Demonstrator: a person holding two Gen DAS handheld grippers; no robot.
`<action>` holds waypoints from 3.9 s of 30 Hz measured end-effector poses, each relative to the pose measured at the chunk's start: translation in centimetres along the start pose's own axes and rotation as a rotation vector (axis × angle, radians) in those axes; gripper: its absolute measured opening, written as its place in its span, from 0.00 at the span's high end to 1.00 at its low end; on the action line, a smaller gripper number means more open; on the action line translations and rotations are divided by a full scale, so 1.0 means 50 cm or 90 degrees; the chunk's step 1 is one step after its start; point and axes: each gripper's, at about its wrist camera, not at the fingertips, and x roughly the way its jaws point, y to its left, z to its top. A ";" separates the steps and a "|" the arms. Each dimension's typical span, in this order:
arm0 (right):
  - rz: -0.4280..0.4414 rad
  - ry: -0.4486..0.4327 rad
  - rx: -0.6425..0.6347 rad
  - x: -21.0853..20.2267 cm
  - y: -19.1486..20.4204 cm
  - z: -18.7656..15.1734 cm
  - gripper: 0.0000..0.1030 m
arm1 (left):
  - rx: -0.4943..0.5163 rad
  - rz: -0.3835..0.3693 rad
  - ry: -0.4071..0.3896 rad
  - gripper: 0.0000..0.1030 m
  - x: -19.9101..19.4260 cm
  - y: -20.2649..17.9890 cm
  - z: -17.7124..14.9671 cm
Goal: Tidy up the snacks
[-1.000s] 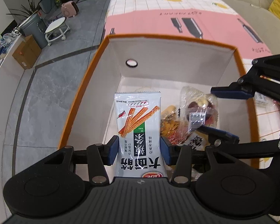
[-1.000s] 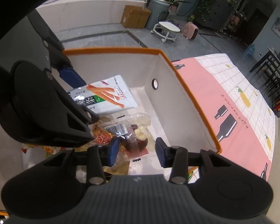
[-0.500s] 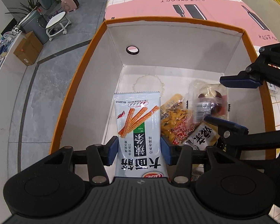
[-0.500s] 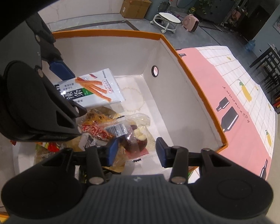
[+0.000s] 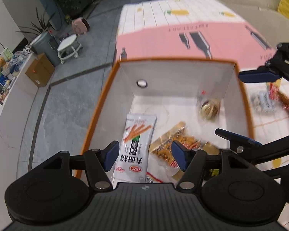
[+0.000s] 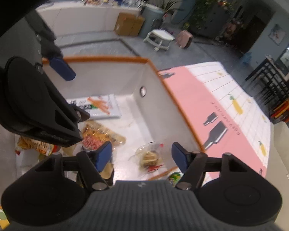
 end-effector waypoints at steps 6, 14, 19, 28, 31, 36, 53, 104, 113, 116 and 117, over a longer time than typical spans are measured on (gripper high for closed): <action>-0.028 -0.054 0.075 -0.082 -0.045 -0.027 0.32 | -0.026 -0.009 -0.076 0.29 -0.073 -0.019 0.010; -0.060 -0.091 0.185 -0.182 -0.103 -0.104 0.31 | -0.043 -0.025 -0.166 0.28 -0.158 -0.083 -0.002; -0.082 -0.099 0.243 -0.227 -0.112 -0.171 0.29 | -0.062 -0.056 -0.194 0.28 -0.184 -0.132 -0.029; -0.124 -0.075 0.335 -0.269 -0.117 -0.318 0.24 | -0.072 -0.129 -0.199 0.26 -0.174 -0.228 -0.071; -0.140 -0.054 0.357 -0.262 -0.118 -0.366 0.24 | -0.045 -0.142 -0.189 0.26 -0.152 -0.268 -0.088; -0.167 -0.011 0.367 -0.235 -0.122 -0.443 0.21 | -0.045 -0.172 -0.159 0.26 -0.107 -0.316 -0.114; -0.204 0.077 0.250 -0.113 -0.127 -0.510 0.18 | 0.023 -0.130 -0.108 0.26 0.019 -0.363 -0.102; -0.155 0.029 0.416 -0.205 -0.155 -0.454 0.71 | 0.095 -0.160 -0.050 0.75 -0.019 -0.393 -0.167; -0.027 0.037 0.595 -0.270 -0.163 -0.476 0.75 | 0.097 -0.180 -0.034 0.75 -0.042 -0.374 -0.205; 0.002 0.038 0.630 -0.285 -0.164 -0.483 0.76 | 0.096 -0.182 -0.029 0.75 -0.037 -0.375 -0.207; 0.002 0.045 0.632 -0.281 -0.162 -0.484 0.76 | 0.094 -0.183 -0.026 0.75 -0.034 -0.375 -0.207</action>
